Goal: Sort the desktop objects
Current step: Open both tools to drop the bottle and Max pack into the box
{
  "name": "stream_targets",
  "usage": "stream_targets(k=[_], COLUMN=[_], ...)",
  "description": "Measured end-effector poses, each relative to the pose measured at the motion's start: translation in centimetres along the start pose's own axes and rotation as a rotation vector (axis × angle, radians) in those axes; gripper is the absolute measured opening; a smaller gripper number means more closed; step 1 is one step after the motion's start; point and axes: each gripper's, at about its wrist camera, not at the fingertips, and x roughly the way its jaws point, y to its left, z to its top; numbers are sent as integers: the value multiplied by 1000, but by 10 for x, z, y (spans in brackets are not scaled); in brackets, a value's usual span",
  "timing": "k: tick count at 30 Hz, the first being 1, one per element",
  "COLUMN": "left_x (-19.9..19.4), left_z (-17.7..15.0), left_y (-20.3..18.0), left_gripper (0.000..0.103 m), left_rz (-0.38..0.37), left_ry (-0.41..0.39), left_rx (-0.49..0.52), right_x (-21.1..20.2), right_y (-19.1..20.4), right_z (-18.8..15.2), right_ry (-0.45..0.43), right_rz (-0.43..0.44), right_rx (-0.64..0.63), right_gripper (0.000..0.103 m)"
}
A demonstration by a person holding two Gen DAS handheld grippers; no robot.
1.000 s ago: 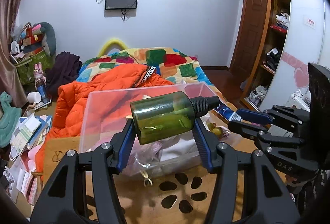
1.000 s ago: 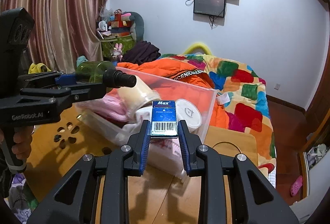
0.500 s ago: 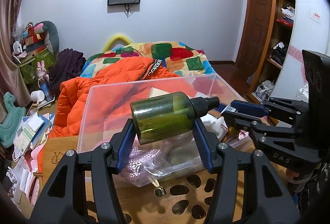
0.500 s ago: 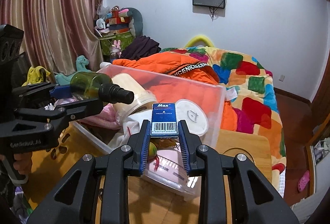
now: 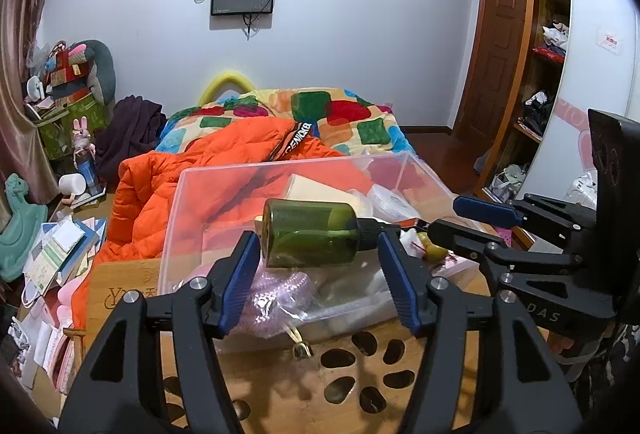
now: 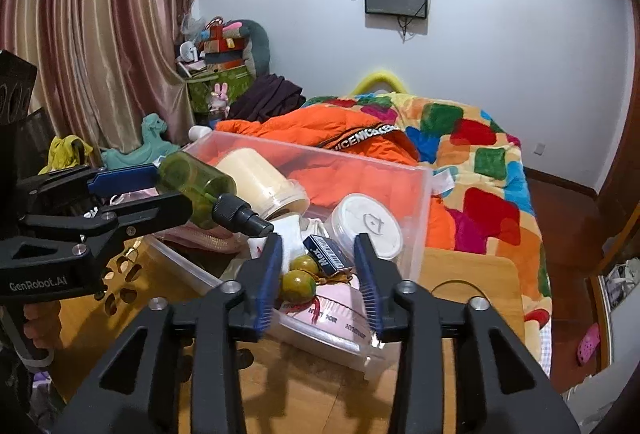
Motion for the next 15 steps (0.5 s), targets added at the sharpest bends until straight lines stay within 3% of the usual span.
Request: stream_targets(k=[5,10,13,15], left_x=[-12,-28,-37,-44], left_z=[0,-3,-5,-7], left_y=[-6,-9,-12,-13], left_gripper=[65,75,77,77], left_rz=[12,34,50,63], left_ry=[-15,-36,-45,-55], left_rx=[10,24,31,34], right_x=[-14,-32,-42,-48], right_y=[6,15,22,26], right_z=[1,-1,-3,-4], right_ry=[-19,-46,-63,-72], right_rz=[-10,-34,-57,-73], right_rx=[-9,-28,-34,-38], right_gripper=[41,50,59,71])
